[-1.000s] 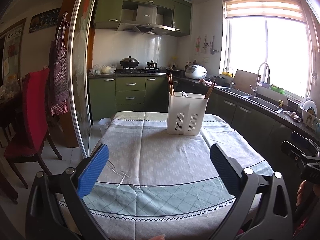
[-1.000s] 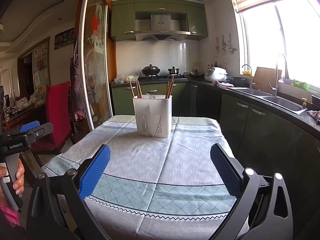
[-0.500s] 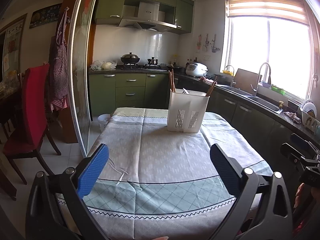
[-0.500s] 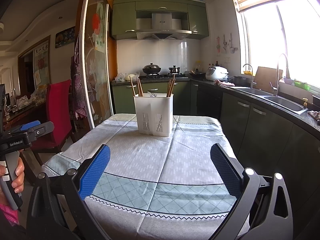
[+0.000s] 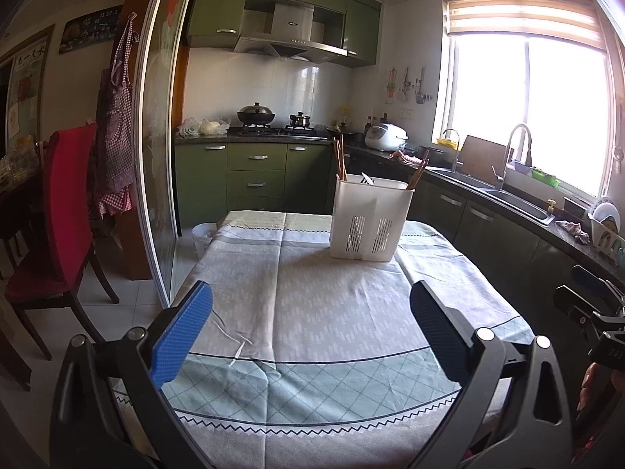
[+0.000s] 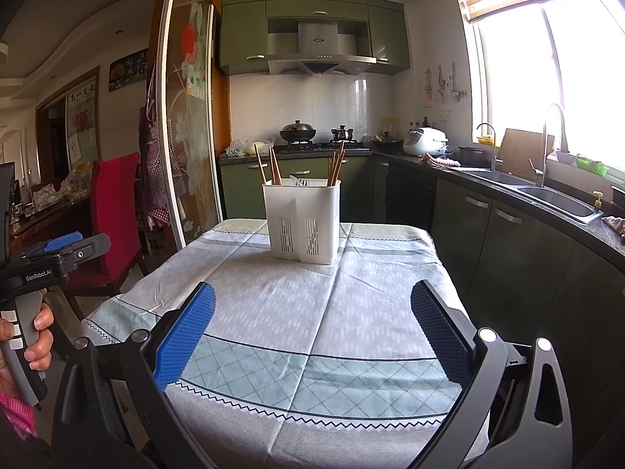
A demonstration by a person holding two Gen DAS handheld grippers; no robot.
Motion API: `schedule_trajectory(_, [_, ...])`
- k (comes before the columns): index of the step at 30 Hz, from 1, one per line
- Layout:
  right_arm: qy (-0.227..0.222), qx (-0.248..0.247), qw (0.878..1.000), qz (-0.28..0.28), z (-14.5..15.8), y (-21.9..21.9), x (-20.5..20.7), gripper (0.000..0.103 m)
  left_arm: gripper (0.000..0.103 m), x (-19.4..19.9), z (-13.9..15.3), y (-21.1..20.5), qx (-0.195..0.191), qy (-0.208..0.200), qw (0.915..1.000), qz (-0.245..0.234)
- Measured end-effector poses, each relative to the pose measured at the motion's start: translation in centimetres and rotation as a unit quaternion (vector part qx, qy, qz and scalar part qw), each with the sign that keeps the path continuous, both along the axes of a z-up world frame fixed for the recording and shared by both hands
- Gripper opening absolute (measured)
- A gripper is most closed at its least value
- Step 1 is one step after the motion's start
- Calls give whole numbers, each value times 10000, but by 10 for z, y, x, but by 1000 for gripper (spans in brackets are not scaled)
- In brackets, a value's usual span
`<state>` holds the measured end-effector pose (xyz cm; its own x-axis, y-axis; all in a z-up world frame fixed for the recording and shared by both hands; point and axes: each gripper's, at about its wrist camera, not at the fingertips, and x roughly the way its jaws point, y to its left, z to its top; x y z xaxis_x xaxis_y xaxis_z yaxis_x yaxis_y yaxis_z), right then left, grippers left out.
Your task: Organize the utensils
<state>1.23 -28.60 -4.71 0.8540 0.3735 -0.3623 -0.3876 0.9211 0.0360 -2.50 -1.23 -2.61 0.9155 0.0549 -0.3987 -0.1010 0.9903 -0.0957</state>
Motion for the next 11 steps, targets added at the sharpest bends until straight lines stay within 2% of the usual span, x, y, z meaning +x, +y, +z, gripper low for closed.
schedule_trajectory(4, [38, 2, 10000, 10, -2, 0, 3, 98, 96, 2, 0, -1, 108, 56, 9999, 28])
schedule_trajectory(11, [97, -17, 10000, -4, -6, -1, 9, 98, 96, 19, -10, 1, 63, 324, 9995, -14])
